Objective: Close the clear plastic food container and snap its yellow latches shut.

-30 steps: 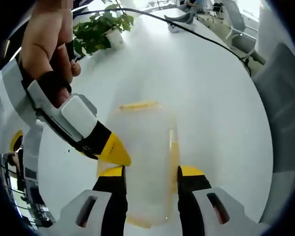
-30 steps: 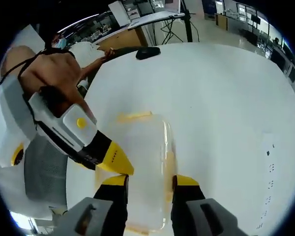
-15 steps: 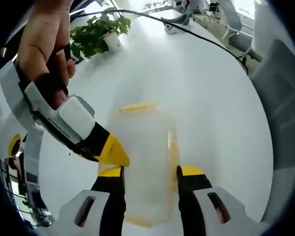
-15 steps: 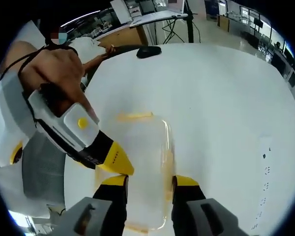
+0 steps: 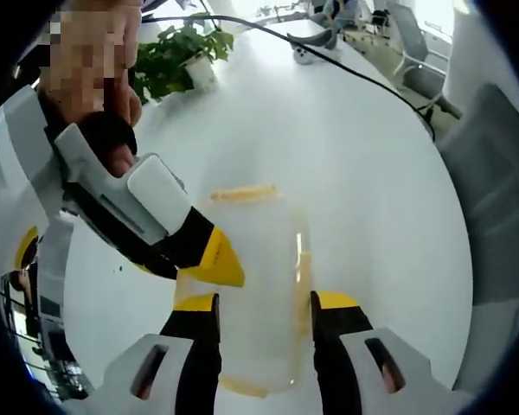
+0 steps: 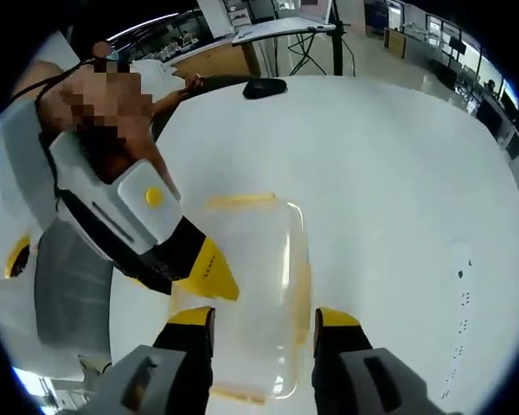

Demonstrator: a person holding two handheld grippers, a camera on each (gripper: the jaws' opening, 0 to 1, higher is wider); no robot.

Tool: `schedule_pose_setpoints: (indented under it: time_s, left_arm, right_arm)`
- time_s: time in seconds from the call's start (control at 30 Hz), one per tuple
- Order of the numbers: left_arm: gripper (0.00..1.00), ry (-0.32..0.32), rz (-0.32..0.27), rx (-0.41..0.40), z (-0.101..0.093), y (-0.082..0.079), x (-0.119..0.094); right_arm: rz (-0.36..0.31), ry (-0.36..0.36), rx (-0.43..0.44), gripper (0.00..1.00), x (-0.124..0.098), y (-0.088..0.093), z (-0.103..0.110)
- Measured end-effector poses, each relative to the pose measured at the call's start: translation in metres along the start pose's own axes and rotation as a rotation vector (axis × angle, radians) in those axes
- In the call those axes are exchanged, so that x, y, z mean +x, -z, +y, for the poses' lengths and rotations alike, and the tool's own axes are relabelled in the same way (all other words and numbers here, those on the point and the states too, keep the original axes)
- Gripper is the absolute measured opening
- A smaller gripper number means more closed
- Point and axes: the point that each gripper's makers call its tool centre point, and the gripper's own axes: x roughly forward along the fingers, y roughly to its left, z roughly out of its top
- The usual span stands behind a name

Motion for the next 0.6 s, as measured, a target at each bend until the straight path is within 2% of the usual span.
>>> schedule_pose_setpoints:
  time_s: [0.17, 0.4, 0.6]
  left_arm:
    - [0.4, 0.017, 0.0, -0.005, -0.002, 0.001, -0.002]
    - [0.45, 0.007, -0.003, 0.0, 0.004, 0.003, -0.006]
    - [0.46, 0.029, 0.012, -0.01, 0.004, 0.008, -0.008]
  right_arm:
    - [-0.005, 0.014, -0.006, 0.46, -0.003, 0.001, -0.001]
    - [-0.015, 0.018, 0.002, 0.5, -0.006, 0.001, 0.005]
    - [-0.013, 0.02, 0.002, 0.51, -0.008, 0.003, 0.01]
